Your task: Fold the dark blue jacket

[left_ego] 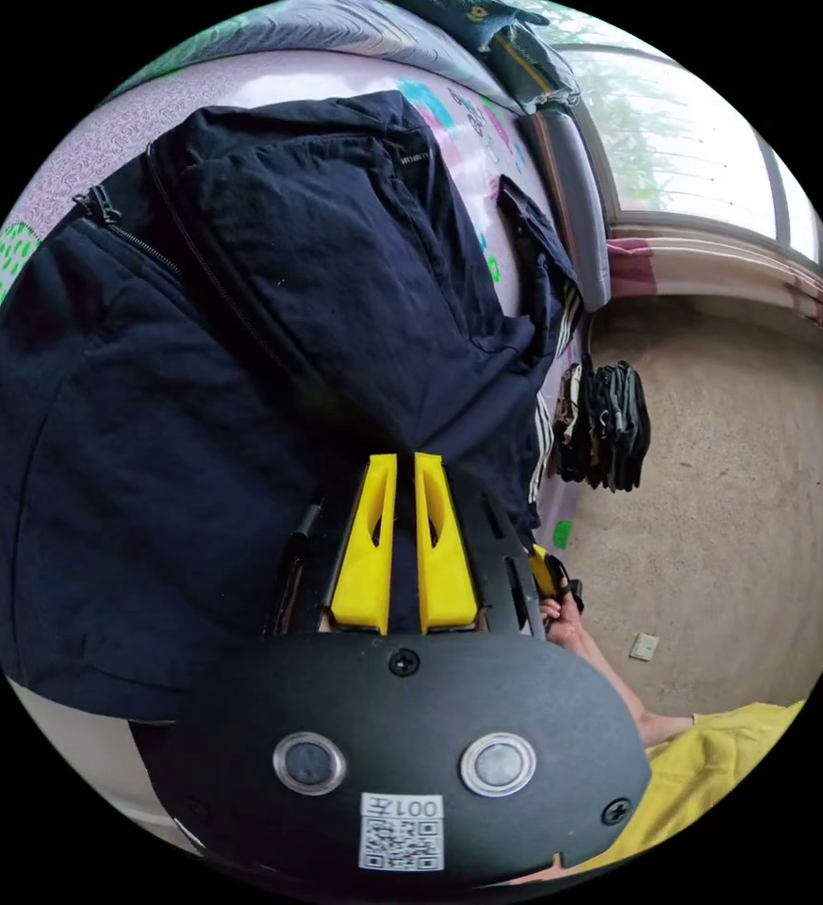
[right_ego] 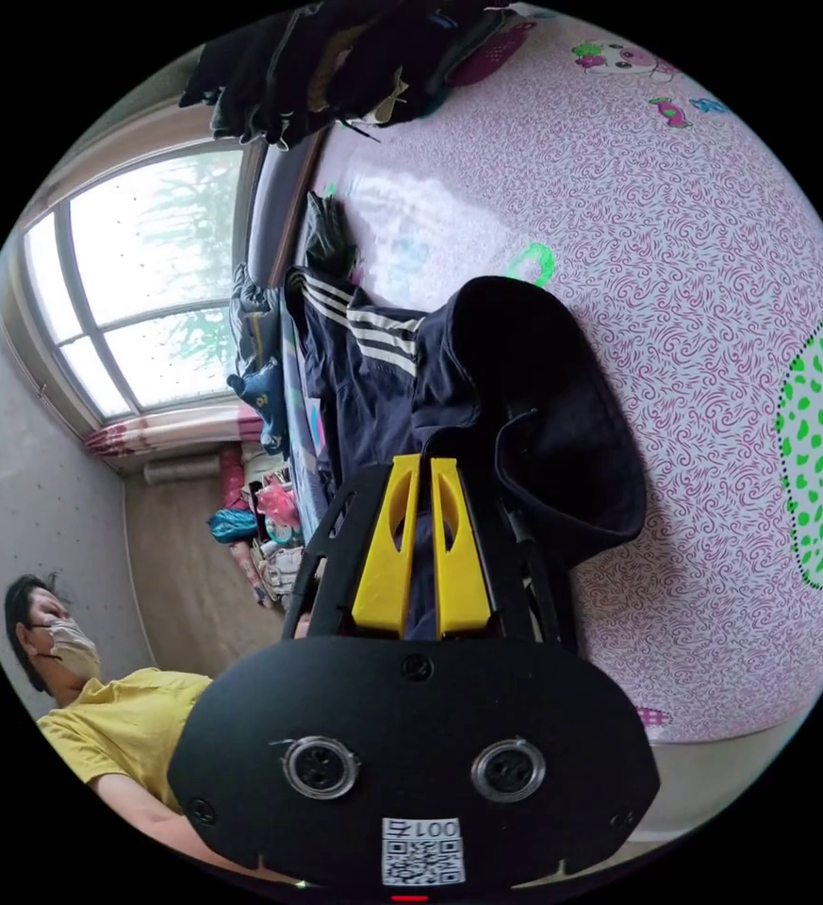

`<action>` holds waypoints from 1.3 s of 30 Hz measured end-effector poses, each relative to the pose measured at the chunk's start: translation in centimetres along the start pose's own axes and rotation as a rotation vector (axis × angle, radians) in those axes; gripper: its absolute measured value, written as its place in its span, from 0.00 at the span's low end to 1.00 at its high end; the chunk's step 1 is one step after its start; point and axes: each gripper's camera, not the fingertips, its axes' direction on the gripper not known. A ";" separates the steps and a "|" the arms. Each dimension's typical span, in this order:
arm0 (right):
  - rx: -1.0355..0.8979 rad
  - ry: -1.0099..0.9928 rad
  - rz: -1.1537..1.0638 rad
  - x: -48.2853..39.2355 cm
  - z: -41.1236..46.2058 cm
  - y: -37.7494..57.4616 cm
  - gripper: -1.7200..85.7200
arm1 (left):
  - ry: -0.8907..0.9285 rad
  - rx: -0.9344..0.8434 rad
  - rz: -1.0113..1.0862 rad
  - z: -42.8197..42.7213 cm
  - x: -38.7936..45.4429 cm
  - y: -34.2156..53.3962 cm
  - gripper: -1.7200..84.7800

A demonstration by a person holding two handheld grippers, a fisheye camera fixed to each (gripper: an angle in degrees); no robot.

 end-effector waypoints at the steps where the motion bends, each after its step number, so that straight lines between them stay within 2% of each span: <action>1: 0.010 0.001 -0.002 -0.4 -0.2 0.5 0.05 | 0.012 -0.013 0.004 0.0 0.0 0.1 0.01; 6: 0.134 -0.026 0.024 -1.5 -2.4 3.3 0.09 | 0.012 -0.106 0.032 -1.7 -0.7 2.5 0.00; 8: 0.204 -0.058 0.017 -2.1 -3.7 4.6 0.09 | -0.009 -0.094 0.073 -3.3 -0.2 3.6 0.00; 10: 0.341 -0.065 -0.074 -4.5 -5.5 6.8 0.06 | -0.036 -0.062 0.142 -5.2 1.1 4.2 0.00; 13: 0.431 -0.033 -0.245 -9.6 -5.8 8.0 0.04 | -0.131 -0.003 0.268 -7.5 4.3 2.6 0.00; 19: 0.189 0.037 -0.526 -18.8 3.7 2.5 0.03 | -0.249 0.082 0.520 -5.8 11.9 -9.1 0.01; 24: 0.037 0.171 -0.581 -22.5 12.4 -3.0 0.02 | -0.375 0.068 0.656 1.0 16.8 -17.9 0.01; 28: -0.023 0.374 -0.553 -23.2 16.8 -5.2 0.02 | -0.452 0.083 0.600 3.4 15.7 -20.5 0.01; 31: -0.037 0.448 -0.545 -23.4 17.2 -5.4 0.02 | -0.488 0.120 0.511 2.6 13.3 -20.3 0.01; 35: 0.045 0.513 -0.541 -24.2 15.2 -5.1 0.02 | -0.555 0.202 0.413 -0.9 9.7 -17.8 0.01; 39: 0.122 0.466 -0.453 -24.2 12.7 -5.2 0.02 | -0.541 0.223 0.368 -3.6 7.9 -15.2 0.01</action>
